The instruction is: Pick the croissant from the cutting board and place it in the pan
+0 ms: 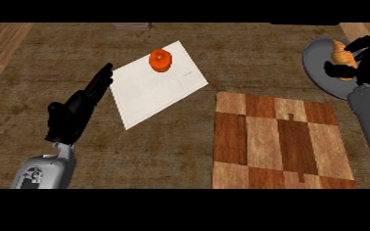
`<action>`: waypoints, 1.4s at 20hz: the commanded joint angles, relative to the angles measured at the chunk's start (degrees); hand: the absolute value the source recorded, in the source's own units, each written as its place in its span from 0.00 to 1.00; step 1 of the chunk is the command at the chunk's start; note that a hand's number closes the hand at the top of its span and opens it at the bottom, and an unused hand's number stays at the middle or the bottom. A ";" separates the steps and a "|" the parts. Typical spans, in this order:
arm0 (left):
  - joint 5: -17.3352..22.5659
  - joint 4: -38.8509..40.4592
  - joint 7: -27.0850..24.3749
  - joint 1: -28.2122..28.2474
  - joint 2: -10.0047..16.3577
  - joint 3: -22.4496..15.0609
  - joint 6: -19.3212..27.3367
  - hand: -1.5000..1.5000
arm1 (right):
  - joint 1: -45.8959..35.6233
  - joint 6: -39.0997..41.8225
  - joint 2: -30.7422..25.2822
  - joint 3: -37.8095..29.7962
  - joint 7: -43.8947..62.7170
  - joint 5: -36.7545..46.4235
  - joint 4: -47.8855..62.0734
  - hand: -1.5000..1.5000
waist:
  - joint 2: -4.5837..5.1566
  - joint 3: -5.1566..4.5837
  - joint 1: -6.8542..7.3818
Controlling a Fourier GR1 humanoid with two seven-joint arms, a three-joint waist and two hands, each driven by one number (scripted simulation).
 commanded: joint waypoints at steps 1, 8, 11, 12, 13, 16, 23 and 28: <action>-1.52 0.12 1.07 -1.27 -1.45 -0.92 1.24 0.50 | -4.15 -0.74 -2.88 -3.89 -6.79 -2.73 8.65 1.00 | 0.10 0.03 0.24; -0.34 -4.24 1.27 1.32 0.20 -0.45 -0.81 0.50 | -3.71 -0.99 -6.29 -7.23 -13.69 -4.70 14.55 1.00 | 0.54 0.19 1.69; -1.48 -0.27 -1.26 -0.27 -1.24 -1.48 -0.18 0.50 | -5.16 7.86 -8.16 -5.87 -0.48 -2.58 21.93 0.00 | 1.36 0.14 2.34; -1.57 1.10 -1.58 -2.09 -2.18 -1.63 0.32 0.50 | -5.47 6.87 -6.86 -6.29 -1.19 -3.03 21.77 0.00 | 1.77 0.24 2.51; -0.25 -0.44 -1.07 0.09 -0.32 -0.92 -1.75 0.50 | -3.75 9.80 -7.73 -8.02 -4.91 -5.16 21.34 0.00 | 1.24 0.29 2.25; -0.41 0.92 -0.46 -2.93 -1.41 -0.40 -0.50 0.50 | -4.84 11.00 -8.27 -9.12 -6.70 -6.18 20.81 0.00 | 1.64 0.38 2.36; -0.03 0.72 -0.61 -0.99 -0.62 0.41 -0.87 0.50 | -4.98 10.40 -6.88 -20.53 -18.05 -18.13 15.20 0.00 | 1.52 0.68 2.10; -0.69 0.30 0.00 -1.23 -1.35 -0.34 -0.30 0.50 | -2.52 18.22 -8.87 -27.44 -25.44 -25.61 14.77 0.00 | 1.21 0.55 1.16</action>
